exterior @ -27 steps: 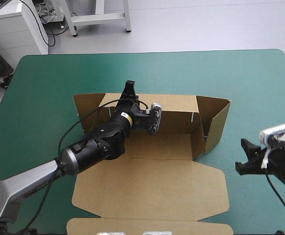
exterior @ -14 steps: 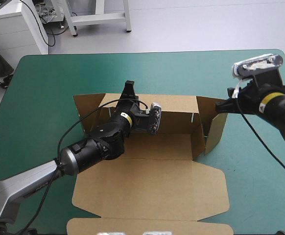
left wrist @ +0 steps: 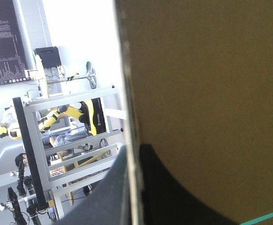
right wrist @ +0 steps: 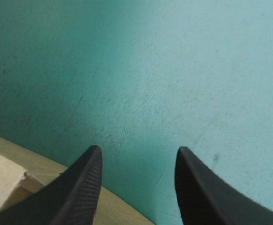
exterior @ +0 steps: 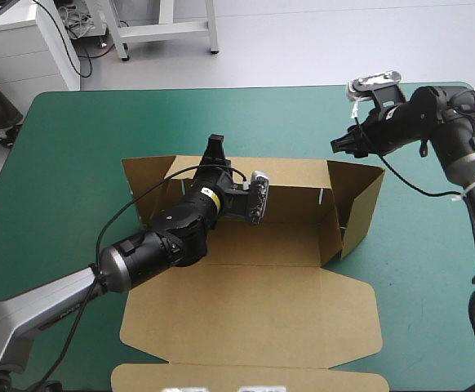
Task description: Fold the box
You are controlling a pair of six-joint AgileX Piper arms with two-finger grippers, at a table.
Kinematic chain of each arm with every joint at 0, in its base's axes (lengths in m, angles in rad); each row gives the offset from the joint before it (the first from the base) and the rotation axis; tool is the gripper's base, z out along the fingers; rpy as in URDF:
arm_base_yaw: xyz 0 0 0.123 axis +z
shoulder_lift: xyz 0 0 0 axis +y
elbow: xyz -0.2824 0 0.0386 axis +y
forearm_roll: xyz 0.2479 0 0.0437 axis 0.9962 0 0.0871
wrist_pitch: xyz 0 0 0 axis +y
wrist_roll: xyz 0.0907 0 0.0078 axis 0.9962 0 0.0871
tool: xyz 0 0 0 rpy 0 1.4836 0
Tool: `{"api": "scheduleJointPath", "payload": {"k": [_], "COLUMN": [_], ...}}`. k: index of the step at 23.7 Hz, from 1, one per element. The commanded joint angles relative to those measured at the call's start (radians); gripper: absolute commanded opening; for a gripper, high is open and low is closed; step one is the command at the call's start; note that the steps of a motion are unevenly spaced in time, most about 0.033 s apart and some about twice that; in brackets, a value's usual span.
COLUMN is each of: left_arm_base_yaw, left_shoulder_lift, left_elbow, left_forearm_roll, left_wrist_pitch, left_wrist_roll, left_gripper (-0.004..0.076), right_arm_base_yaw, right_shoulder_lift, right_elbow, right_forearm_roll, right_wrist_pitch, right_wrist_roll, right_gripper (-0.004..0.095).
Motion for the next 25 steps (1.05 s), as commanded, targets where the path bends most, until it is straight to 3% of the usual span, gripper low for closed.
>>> {"api": "scheduleJointPath", "payload": {"k": [1,6,12,25], "left_arm_base_yaw": [-0.008,-0.008,-0.008,-0.008], "left_shoulder_lift": [-0.041,-0.037,-0.037,-0.037], "left_elbow": [-0.024,-0.024,-0.024,-0.024], "left_forearm_roll": [0.012,0.012,0.012,0.012], "left_wrist_pitch": [-0.003,-0.013,-0.020,-0.024], "left_wrist_roll": [0.001,0.001,0.001,0.001], "left_gripper": [-0.0008,-0.0008,-0.0008,-0.0008], "right_arm_base_yaw": [-0.008,-0.008,-0.006,-0.002], "right_shoulder_lift": [0.001,-0.002,-0.080,-0.206], "right_elbow": [-0.035,-0.035,-0.017,0.232], "right_forearm_roll": [0.067,0.055,0.124,0.240], "right_wrist_pitch": [0.013,0.186,0.186,0.160], "right_wrist_roll": [-0.073,-0.116,-0.121,-0.180], "right_gripper": [0.0440,0.0439,0.0440,0.0426]}}
